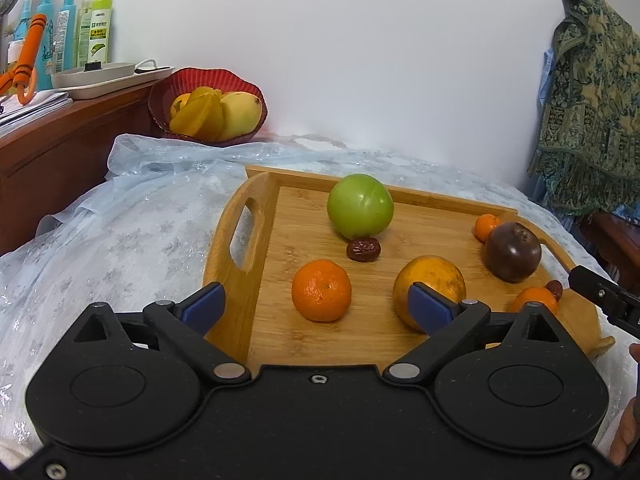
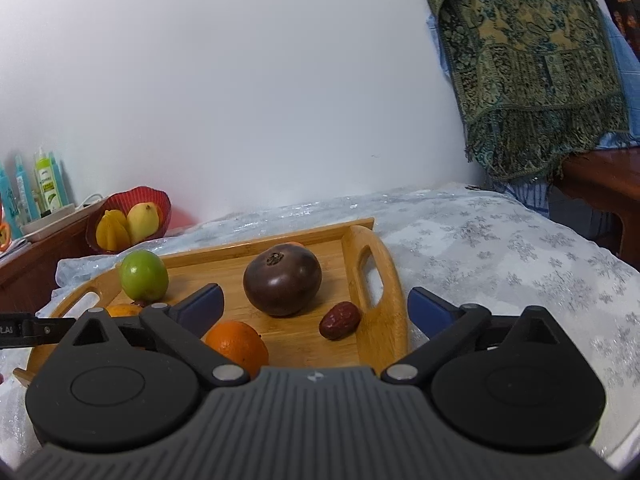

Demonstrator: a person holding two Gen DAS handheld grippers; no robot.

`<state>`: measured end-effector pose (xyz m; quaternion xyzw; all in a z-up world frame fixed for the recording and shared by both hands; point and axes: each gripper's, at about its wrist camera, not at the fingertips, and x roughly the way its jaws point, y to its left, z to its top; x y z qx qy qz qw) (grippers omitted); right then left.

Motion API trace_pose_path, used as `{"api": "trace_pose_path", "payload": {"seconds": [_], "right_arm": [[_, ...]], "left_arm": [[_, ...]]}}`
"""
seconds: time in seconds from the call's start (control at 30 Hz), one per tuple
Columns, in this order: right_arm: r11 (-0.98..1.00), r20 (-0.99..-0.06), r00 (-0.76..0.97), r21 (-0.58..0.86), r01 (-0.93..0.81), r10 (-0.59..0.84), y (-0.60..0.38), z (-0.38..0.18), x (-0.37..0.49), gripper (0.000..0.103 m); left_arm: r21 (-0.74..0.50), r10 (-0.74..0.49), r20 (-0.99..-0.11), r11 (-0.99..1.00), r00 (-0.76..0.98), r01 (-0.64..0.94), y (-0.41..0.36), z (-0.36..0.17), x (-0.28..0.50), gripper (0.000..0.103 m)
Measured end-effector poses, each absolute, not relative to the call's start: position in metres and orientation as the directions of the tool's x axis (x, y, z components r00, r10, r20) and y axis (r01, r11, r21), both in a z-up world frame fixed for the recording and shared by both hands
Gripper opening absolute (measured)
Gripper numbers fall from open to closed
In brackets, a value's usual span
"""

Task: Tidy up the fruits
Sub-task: 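Withdraw both tools from the tray toward the red dates on the sheet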

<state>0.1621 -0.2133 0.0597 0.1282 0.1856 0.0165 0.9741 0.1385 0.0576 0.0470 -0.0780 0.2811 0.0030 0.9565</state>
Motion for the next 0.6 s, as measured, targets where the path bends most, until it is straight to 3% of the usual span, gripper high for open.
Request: {"api": "trace_pose_path", "payload": {"seconds": [0.6], "right_arm": [[0.986,-0.357,0.934,0.163,0.037,0.024,-0.195,0.050,0.111,0.103]], "left_arm": [[-0.126,-0.085,-0.485,0.992,0.870,0.027,0.041,0.051,0.096,0.102]]}}
